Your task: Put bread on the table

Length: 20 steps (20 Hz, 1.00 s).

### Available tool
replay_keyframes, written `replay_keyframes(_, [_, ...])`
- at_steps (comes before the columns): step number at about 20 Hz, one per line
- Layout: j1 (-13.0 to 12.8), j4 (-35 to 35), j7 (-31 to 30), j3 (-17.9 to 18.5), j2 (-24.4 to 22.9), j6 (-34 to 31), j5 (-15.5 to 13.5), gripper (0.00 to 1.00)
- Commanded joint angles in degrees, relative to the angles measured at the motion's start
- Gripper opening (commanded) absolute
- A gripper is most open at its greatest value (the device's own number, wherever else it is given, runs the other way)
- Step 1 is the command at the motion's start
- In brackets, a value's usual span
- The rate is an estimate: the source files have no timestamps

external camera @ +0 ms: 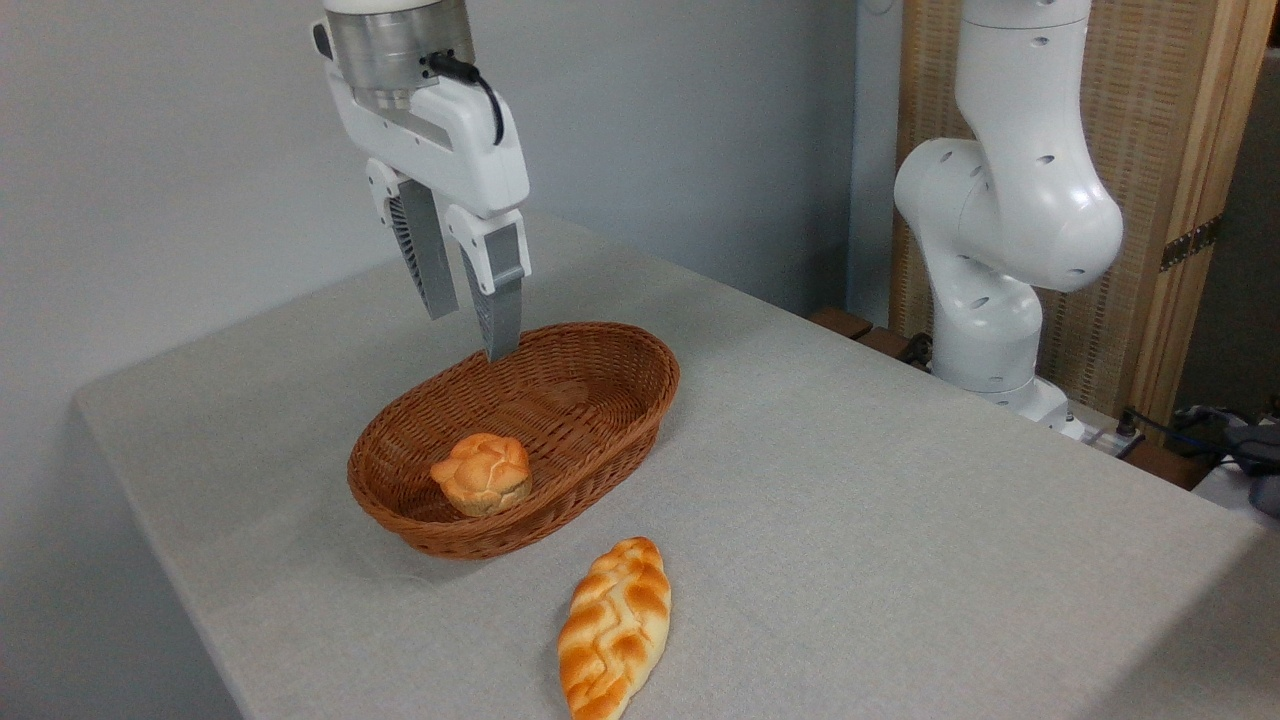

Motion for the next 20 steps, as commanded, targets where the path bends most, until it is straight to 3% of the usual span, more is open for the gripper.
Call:
replay_keyframes(1, [0.2, 1.4, -0.1, 0.7, 0.3, -1.5, 1.5, 1.00])
replay_keyframes(5, [0.2, 1.5, 0.0, 1.6, -0.3, -1.5, 3.4, 1.00])
replay_keyframes(10, [0.3, 1.6, 3.0, 3.2, -0.4, -1.9, 2.9, 1.00])
replay_keyframes(20, [1.7, 1.6, 2.9, 3.1, -1.1, -2.2, 2.6, 1.00])
